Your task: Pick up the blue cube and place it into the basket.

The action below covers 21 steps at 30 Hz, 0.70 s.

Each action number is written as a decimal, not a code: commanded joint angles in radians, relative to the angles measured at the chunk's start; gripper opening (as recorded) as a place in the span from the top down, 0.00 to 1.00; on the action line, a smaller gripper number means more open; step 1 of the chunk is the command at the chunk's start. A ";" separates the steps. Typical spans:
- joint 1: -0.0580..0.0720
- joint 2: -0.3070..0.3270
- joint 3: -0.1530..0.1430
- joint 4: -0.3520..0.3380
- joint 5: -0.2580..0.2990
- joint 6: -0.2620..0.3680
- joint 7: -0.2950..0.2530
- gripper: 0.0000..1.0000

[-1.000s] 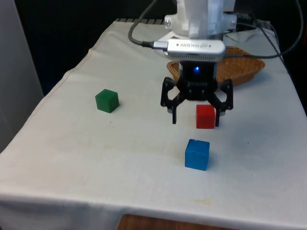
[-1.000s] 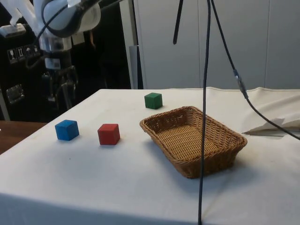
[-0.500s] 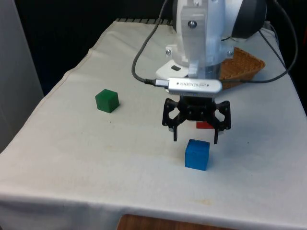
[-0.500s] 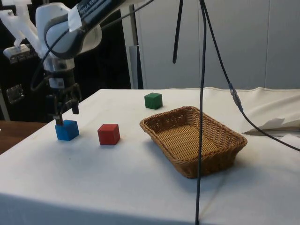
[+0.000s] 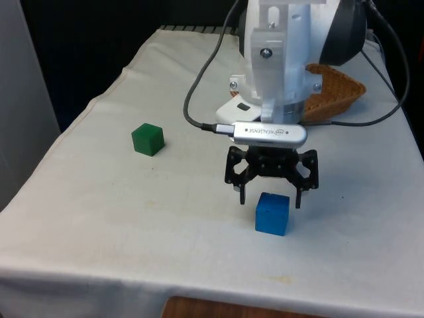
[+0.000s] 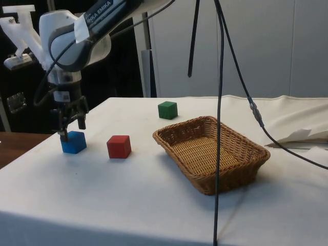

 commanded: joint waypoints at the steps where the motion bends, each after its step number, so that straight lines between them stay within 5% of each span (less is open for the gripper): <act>1: 0.002 0.004 0.000 0.002 0.000 -0.001 0.003 0.00; 19: 0.007 0.033 -0.001 0.018 -0.001 0.016 0.004 0.00; 21: 0.007 0.033 -0.001 0.017 -0.001 0.018 0.003 0.10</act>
